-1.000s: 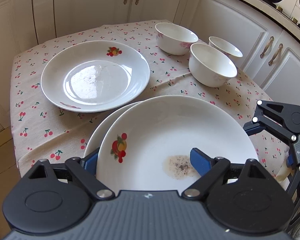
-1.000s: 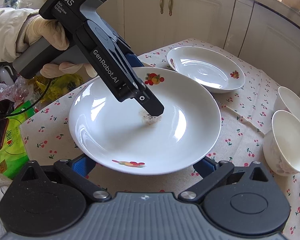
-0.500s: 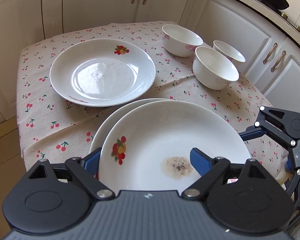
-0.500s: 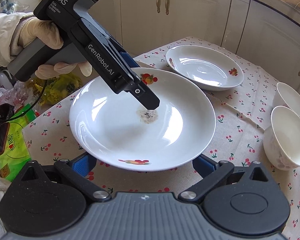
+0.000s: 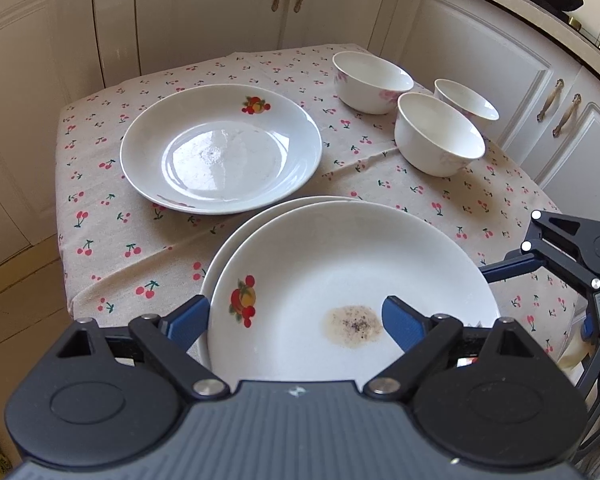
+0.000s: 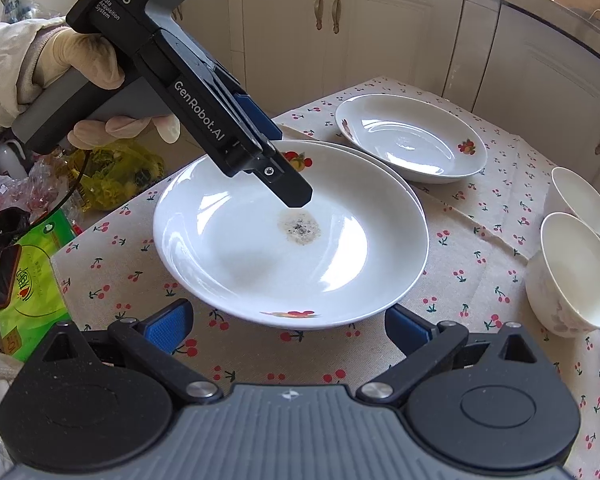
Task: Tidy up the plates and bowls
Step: 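Lower the stained plate with the left tool onto another white plate, then open the left tool and withdraw it from the stacked plates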
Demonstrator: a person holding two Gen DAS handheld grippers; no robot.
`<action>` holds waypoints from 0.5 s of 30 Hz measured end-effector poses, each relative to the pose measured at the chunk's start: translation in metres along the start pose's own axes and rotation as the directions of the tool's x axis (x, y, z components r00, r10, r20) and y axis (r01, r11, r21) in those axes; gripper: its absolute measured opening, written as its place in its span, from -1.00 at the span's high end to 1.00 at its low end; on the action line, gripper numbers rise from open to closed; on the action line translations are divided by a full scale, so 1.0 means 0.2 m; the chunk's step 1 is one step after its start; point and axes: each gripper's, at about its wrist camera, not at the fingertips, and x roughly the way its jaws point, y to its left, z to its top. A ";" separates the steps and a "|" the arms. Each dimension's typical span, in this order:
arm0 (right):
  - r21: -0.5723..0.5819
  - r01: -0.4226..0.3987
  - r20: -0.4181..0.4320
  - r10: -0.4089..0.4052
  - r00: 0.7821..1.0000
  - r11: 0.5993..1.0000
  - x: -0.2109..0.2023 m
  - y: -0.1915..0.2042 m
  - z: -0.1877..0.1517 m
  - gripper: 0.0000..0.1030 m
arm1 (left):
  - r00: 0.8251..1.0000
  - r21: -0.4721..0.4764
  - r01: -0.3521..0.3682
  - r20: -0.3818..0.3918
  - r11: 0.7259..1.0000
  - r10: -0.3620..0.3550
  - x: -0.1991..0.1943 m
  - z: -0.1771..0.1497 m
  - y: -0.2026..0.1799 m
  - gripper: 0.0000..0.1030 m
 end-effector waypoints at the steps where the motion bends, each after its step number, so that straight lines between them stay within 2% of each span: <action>1: 0.000 0.003 0.000 -0.003 1.000 1.000 0.00 0.00 0.00 -1.00 | 1.000 0.001 -0.005 0.004 1.000 0.005 -0.01 0.00 0.00 -0.81; 7: -0.002 0.030 0.012 -0.030 0.999 1.000 -0.03 0.01 -0.02 -1.00 | 0.998 0.023 0.017 0.065 1.000 -0.018 -0.07 -0.02 -0.04 -0.90; 12: -0.003 0.050 0.042 -0.050 0.998 0.999 -0.09 0.02 -0.03 -1.00 | 0.993 0.093 -0.033 0.112 0.995 0.022 -0.13 -0.04 -0.12 -0.95; 15: -0.006 0.061 0.065 -0.061 0.996 0.998 -0.14 0.03 -0.04 -1.00 | 0.992 0.091 -0.055 0.116 0.994 0.045 -0.16 -0.04 -0.15 -0.95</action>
